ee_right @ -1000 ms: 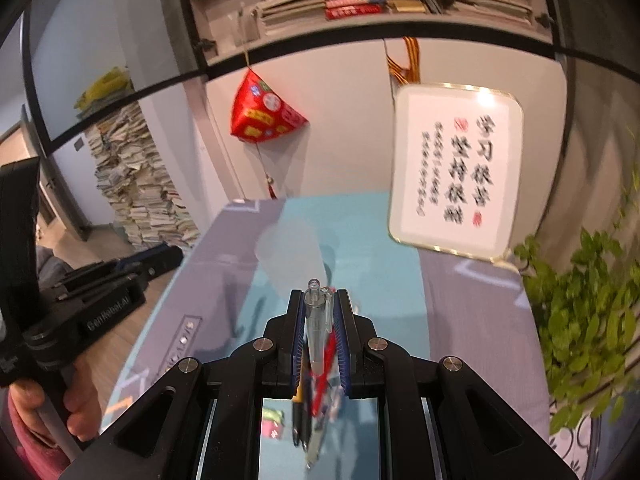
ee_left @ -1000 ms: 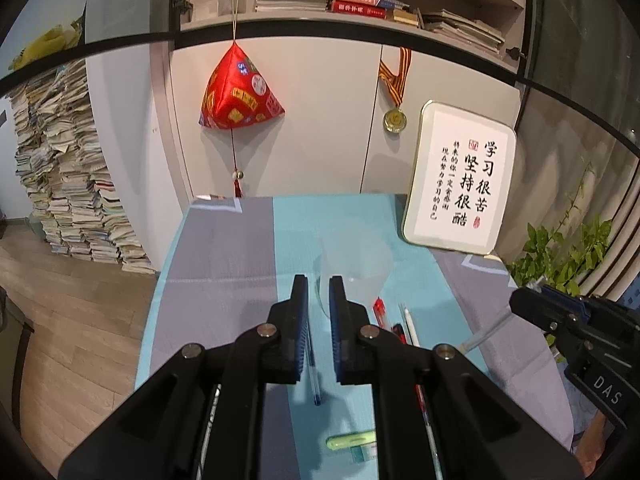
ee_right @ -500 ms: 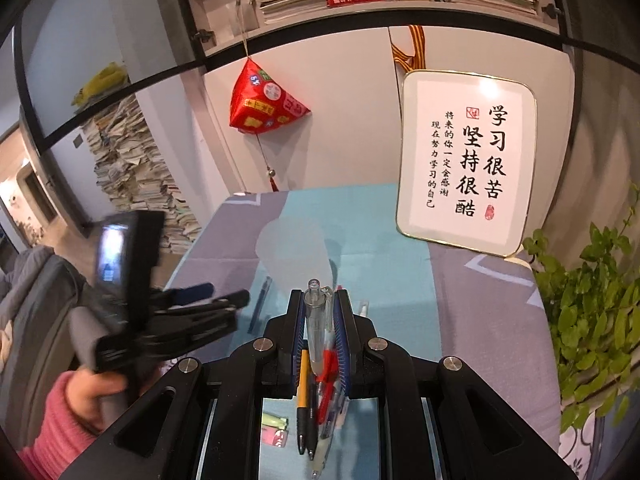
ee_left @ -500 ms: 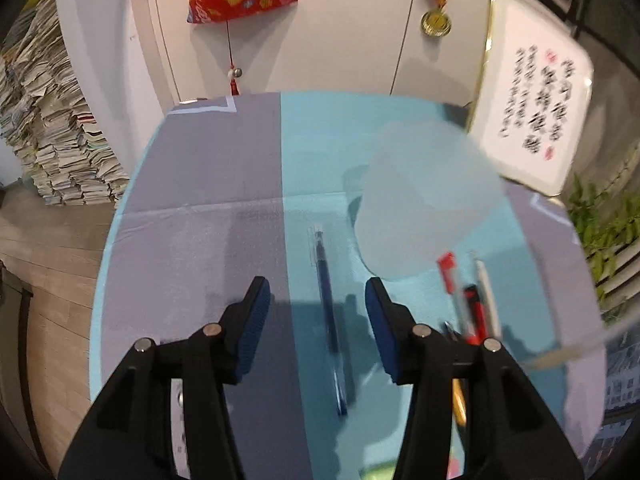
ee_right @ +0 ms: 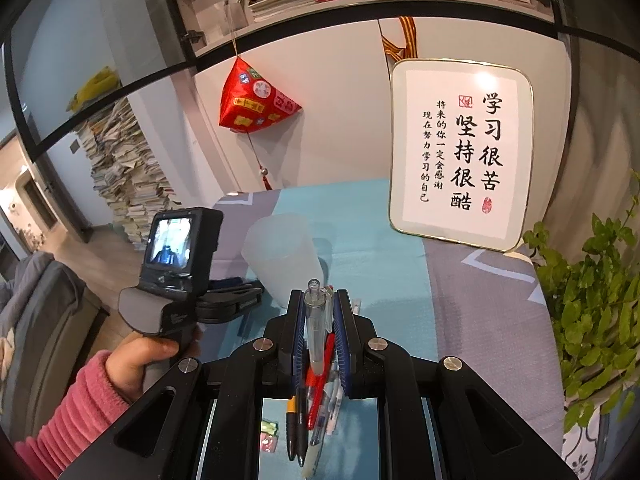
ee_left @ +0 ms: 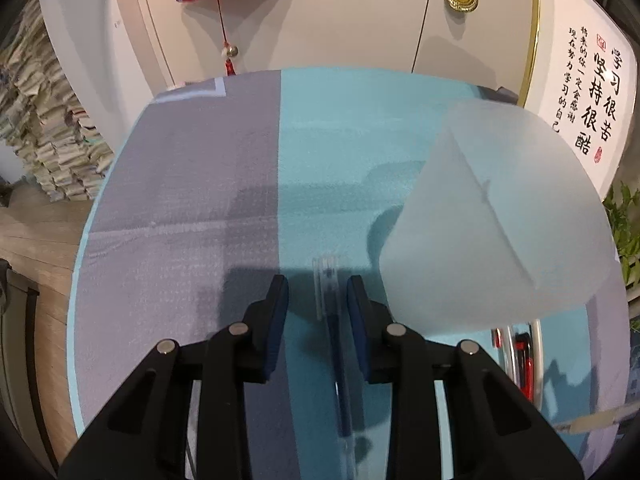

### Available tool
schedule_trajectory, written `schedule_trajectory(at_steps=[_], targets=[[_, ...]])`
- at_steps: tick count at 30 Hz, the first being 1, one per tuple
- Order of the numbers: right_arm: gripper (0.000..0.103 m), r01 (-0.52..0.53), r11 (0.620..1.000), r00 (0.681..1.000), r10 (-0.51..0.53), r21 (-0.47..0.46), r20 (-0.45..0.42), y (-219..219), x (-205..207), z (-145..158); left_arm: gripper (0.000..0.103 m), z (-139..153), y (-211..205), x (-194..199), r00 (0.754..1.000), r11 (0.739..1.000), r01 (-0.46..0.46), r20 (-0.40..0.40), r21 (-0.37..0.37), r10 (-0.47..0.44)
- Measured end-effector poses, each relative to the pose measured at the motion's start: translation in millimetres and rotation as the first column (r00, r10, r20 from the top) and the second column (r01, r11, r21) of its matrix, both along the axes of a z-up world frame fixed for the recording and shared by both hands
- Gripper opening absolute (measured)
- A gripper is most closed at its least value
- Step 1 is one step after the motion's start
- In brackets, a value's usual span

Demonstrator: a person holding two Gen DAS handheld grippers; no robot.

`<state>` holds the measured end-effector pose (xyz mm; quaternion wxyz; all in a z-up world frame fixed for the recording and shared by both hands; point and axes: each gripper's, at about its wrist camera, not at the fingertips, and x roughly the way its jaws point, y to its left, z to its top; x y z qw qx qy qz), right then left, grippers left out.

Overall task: Organize stationery
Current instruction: 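Lift the blue-ink pen with the left tool while the right tool lifts the clear pen, then lower the blue-ink pen into the frosted cup and open the left tool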

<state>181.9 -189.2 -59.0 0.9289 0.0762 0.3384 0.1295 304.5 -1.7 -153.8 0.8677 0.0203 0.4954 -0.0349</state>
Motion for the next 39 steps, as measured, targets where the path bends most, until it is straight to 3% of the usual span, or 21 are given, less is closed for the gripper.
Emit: schedule_trajectory(at_steps=[3, 4, 9, 12, 17, 22, 27, 31, 34, 39], targets=[[0.015, -0.002, 1.0, 1.0, 0.002, 0.002, -0.004, 1, 0, -1, 0.01, 0, -1, 0, 1.0, 1.0, 0.009, 0.005, -0.017, -0.009], [0.015, -0.001, 1.0, 1.0, 0.001, 0.001, -0.004, 1, 0, 0, 0.01, 0, -1, -2, 1.0, 1.0, 0.009, 0.003, -0.012, -0.009], [0.015, 0.003, 1.0, 1.0, -0.003, -0.004, 0.003, 1, -1, 2, 0.01, 19, 5, -19, 0.999, 0.999, 0.015, 0.048, -0.036, -0.013], [0.015, 0.0, 1.0, 1.0, 0.0, -0.006, 0.012, 3, -3, 6, 0.01, 48, 12, -37, 0.993, 0.998, 0.024, 0.12, -0.059, -0.017], [0.015, -0.015, 1.0, 0.999, 0.015, -0.011, 0.041, 10, -9, 18, 0.01, 101, 23, -69, 0.967, 0.996, 0.028, 0.253, -0.084, -0.006], [0.016, -0.024, 1.0, 0.998, 0.025, -0.018, 0.06, 20, -12, 29, 0.01, 133, 24, -90, 0.943, 0.992, 0.058, 0.332, -0.108, -0.019], [0.016, -0.027, 0.999, 0.996, 0.03, -0.03, 0.084, 29, -5, 47, 0.01, 159, 16, -96, 0.92, 0.991, 0.092, 0.389, -0.1, -0.046], [0.016, -0.023, 0.999, 0.992, 0.028, -0.043, 0.121, 35, 5, 63, 0.01, 177, 11, -91, 0.893, 0.982, 0.134, 0.446, -0.136, -0.06], [0.016, -0.012, 1.0, 0.99, 0.016, -0.029, 0.143, 35, 18, 75, 0.01, 188, 10, -84, 0.878, 0.971, 0.161, 0.476, -0.177, -0.058], [0.016, -0.007, 1.0, 0.989, 0.006, 0.005, 0.145, 32, 44, 87, 0.01, 201, 4, -73, 0.856, 0.971, 0.166, 0.514, -0.174, -0.054]])
